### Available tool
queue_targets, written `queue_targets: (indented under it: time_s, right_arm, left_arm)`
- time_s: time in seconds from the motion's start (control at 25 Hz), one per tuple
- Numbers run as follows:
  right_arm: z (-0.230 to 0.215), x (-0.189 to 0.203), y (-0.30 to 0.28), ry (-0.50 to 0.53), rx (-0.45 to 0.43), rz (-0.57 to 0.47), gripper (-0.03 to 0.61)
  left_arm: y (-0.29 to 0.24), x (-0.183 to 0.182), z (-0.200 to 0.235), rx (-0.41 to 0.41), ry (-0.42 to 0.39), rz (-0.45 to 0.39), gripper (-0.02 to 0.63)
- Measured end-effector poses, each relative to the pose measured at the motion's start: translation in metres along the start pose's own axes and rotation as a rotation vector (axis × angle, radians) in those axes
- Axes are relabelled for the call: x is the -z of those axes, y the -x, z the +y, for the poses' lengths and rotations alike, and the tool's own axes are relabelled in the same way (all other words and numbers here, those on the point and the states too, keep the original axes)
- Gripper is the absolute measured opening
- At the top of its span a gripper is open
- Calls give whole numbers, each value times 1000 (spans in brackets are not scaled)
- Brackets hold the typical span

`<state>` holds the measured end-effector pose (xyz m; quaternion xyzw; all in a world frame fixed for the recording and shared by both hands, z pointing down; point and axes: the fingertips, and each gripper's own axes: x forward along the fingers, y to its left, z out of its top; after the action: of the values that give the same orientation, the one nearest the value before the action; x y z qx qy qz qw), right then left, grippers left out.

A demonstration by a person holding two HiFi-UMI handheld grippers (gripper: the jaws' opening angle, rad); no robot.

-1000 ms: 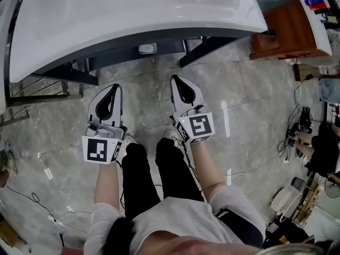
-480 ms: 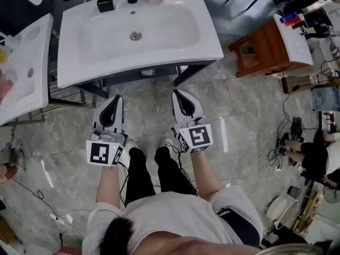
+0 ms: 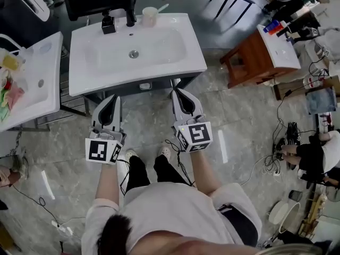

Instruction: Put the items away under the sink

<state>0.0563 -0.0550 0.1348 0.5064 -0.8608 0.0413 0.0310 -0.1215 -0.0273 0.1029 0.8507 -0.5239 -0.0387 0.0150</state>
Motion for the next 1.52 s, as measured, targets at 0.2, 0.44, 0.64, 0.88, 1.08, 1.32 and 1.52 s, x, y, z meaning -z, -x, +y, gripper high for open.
queue_targets:
  time_s: [0.2,0.44,0.64,0.88,1.08,1.32,1.52]
  right_arm:
    - [-4,-34,10,-4,23,-35,12]
    - [-5,-58,25,6,39,-54,11]
    - [-3,-72,33,19,50,-66,11]
    - [-6,-83,43,30,58,-84,11]
    - [-9,-90,47,38,68,-96,12]
    - [-10,-95,50,47,70,-109,11]
    - [-12,-98,50,40,76,-119,11]
  left_arm:
    - [5,-30,-6,-3,-5,-24,8]
    - [12,-58,-15,4,-27,-51,8]
    - [19,-72,-14,-14,-26,-60,8]
    - [21,-80,-16,-39,-23,-74,8]
    - [21,-91,-19,-35,-37,-86,8]
    - [20,-100,-22,-37,-48,-112,8]
    - [18,-104,-24,-36,-59,-120,8]
